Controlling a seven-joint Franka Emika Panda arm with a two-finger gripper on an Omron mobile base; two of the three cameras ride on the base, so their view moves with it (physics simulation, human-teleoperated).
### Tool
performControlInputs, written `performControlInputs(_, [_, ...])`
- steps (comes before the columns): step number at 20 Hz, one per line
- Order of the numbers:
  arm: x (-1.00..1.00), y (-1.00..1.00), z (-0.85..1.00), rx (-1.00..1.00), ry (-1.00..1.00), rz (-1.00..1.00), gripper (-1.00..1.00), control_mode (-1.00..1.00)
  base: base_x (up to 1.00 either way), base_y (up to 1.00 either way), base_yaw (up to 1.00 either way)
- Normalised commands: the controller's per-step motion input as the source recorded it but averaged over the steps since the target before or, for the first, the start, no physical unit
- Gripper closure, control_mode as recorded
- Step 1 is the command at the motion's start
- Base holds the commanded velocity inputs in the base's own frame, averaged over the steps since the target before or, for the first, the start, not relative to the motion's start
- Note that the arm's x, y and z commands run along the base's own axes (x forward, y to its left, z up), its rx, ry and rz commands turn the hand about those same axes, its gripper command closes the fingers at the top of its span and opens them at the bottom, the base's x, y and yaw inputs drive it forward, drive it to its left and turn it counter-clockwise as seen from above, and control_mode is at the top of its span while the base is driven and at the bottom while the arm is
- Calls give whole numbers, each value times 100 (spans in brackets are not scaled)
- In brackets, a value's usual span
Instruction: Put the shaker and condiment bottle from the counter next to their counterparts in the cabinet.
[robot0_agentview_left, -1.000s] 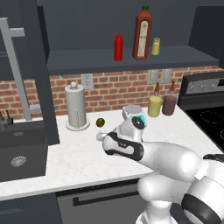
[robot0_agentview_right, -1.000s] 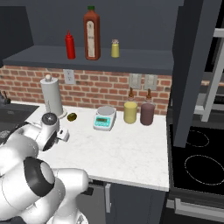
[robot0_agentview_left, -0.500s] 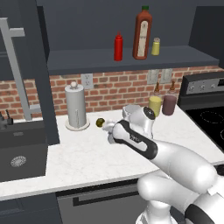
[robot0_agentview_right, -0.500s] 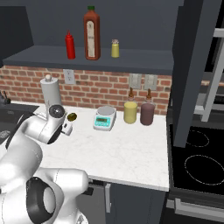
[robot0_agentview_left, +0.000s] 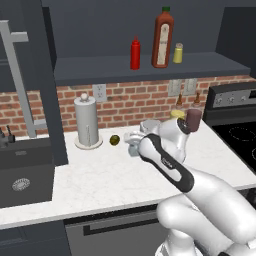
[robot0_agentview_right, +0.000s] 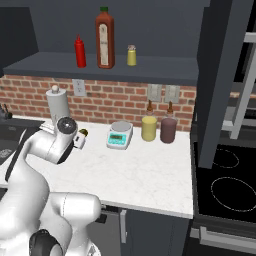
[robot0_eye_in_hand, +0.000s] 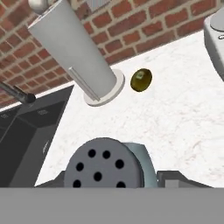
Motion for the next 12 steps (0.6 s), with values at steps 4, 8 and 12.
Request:
performControlInputs(4, [-28,-47,100,0,-17,8,100,-100,0,0,0])
performControlInputs(8, [-14,-36,90,0,-8,4,100,-100,0,0,0])
performControlInputs(12, [-2,-2,14,0,-7,2,100,-100,0,0,0])
